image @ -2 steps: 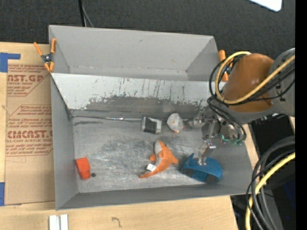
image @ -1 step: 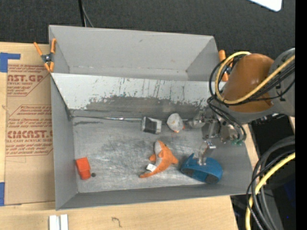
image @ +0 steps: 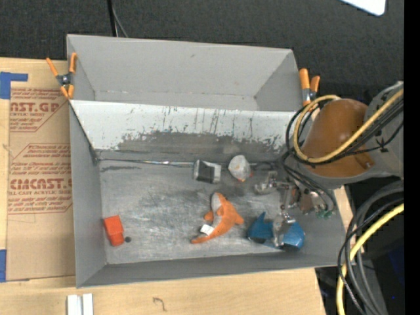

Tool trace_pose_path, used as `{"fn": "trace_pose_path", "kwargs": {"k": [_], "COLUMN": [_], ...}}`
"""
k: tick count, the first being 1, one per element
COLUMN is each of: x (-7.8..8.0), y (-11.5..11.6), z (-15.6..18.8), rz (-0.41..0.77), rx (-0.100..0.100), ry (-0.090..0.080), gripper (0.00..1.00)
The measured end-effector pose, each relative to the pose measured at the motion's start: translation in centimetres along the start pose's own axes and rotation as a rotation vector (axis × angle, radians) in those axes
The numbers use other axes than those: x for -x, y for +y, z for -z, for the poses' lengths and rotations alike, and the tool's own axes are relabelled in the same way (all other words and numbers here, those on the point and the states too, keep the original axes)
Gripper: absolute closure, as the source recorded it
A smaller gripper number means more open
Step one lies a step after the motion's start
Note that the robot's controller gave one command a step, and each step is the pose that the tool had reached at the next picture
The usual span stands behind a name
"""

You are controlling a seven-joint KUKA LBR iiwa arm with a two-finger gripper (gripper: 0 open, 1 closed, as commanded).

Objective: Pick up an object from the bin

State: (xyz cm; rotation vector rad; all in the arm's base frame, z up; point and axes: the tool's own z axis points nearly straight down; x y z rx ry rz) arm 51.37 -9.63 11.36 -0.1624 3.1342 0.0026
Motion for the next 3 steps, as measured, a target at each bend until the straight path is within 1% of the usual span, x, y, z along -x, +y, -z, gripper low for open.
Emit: {"fn": "trace_pose_path", "kwargs": {"k": [1, 2, 3], "x": [-2.9, -2.9, -1.9], "y": [-4.8, -4.8, -4.2], "z": [-2.9, -2.9, 12.1], "rz": [0.095, 0.095, 0.095], "rx": [0.003, 0.003, -0.001], "ry": [-0.004, -0.004, 0.003], "gripper": [1.0, 1.0, 1.0]}}
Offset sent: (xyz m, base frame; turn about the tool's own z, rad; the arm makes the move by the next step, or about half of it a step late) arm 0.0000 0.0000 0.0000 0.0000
